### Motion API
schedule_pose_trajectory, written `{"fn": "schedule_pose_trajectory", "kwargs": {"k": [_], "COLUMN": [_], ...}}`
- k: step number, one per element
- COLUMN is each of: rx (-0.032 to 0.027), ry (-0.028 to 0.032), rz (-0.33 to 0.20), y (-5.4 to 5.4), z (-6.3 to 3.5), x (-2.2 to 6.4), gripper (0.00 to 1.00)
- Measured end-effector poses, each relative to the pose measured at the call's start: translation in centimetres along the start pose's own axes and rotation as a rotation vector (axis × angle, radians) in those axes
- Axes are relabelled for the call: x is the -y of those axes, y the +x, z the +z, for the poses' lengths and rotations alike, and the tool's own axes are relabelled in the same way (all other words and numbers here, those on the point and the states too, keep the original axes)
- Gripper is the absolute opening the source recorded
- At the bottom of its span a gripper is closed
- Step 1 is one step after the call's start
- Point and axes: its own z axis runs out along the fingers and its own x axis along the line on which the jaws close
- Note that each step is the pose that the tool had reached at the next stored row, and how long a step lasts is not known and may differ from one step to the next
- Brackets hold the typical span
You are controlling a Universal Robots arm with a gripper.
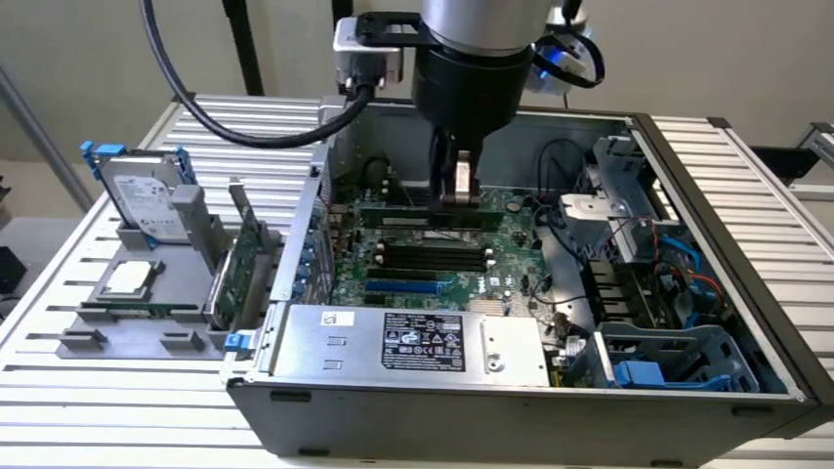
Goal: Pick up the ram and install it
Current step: 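Pick up the ram and move it above insertion slot, then insert the ram into the slot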
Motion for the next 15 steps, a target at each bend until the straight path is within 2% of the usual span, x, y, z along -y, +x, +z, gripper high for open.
{"fn": "schedule_pose_trajectory", "kwargs": {"k": [10, 15], "rx": [-0.0003, -0.0002], "ry": [-0.0002, -0.0006], "rz": [0.000, 0.001], "y": [-4.3, -5.6], "z": [1.66, 2.67], "x": [0.68, 1.05], "gripper": [0.00, 0.00]}}
